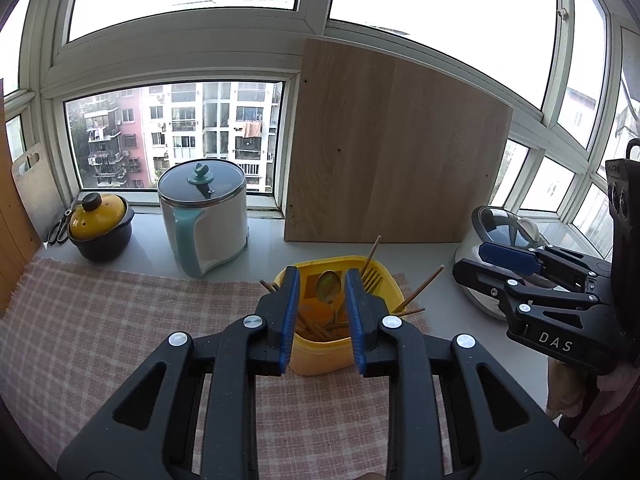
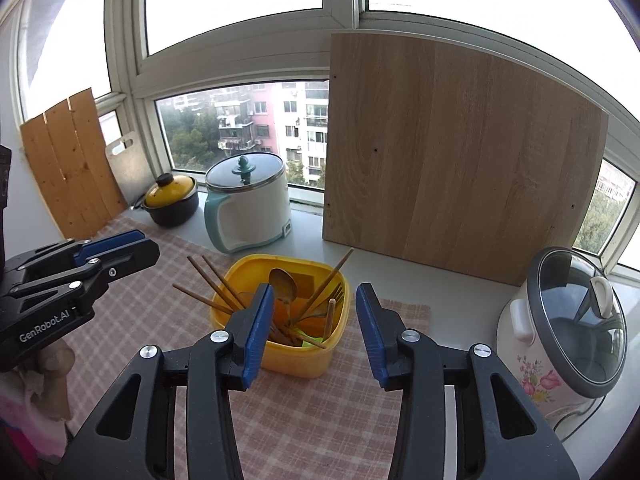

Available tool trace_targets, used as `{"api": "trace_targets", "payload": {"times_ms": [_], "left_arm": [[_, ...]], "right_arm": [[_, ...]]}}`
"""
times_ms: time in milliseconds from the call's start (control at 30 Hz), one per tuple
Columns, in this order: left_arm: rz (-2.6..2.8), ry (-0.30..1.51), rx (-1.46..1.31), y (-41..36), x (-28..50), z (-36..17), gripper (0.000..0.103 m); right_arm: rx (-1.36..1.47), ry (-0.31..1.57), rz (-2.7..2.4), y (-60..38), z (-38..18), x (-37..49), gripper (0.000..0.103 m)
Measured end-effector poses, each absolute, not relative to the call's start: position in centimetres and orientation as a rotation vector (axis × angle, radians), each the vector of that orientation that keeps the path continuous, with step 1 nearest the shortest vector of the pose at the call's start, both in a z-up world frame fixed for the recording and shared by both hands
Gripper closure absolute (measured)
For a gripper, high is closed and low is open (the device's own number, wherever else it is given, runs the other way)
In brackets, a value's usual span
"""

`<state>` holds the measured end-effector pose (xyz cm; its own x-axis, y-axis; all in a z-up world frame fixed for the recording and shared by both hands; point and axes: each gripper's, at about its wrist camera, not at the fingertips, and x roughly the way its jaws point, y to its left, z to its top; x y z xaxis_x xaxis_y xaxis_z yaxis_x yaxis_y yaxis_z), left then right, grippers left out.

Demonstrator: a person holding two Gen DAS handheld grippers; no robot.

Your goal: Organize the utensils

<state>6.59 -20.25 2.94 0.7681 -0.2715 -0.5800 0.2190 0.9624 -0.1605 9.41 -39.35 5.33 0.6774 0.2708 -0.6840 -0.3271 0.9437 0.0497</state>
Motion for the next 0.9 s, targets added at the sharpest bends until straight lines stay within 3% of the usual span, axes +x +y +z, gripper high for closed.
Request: {"api": "trace_targets", "payload": {"times_ms": [67,133,300,433,733,900], "left_arm": [[-0.269,0.629,-0.077,-20.3,5.7,3.3,0.067],[-0.269,0.618,-0.062,-20.4,4.9,3.5,0.061],[-0.263,0.599,-0.056,-20.0,2.9,4.0,0.043],[-0.246,0.581,-0.046,-19.8,1.2,4.3,0.024],[-0.182,0.545,0.025,-19.8,-1.4,5.0,0.003],[-0.167,0.548,0.027,-19.5,-1.9,5.0,0.002]], "right_arm": [[-0.077,0.745,0.335,-39.4,5.7,8.7,0.06],[-0.07,0.732,0.332,-39.5,6.0,8.0,0.049],[-0.069,0.699,0.317,-39.8,6.7,6.3,0.041],[-0.067,0.667,0.303,-39.9,7.0,5.1,0.027],[-0.069,0.633,0.3,-39.6,7.6,3.5,0.023],[-0.071,0.623,0.288,-39.4,7.7,2.9,0.022]]}}
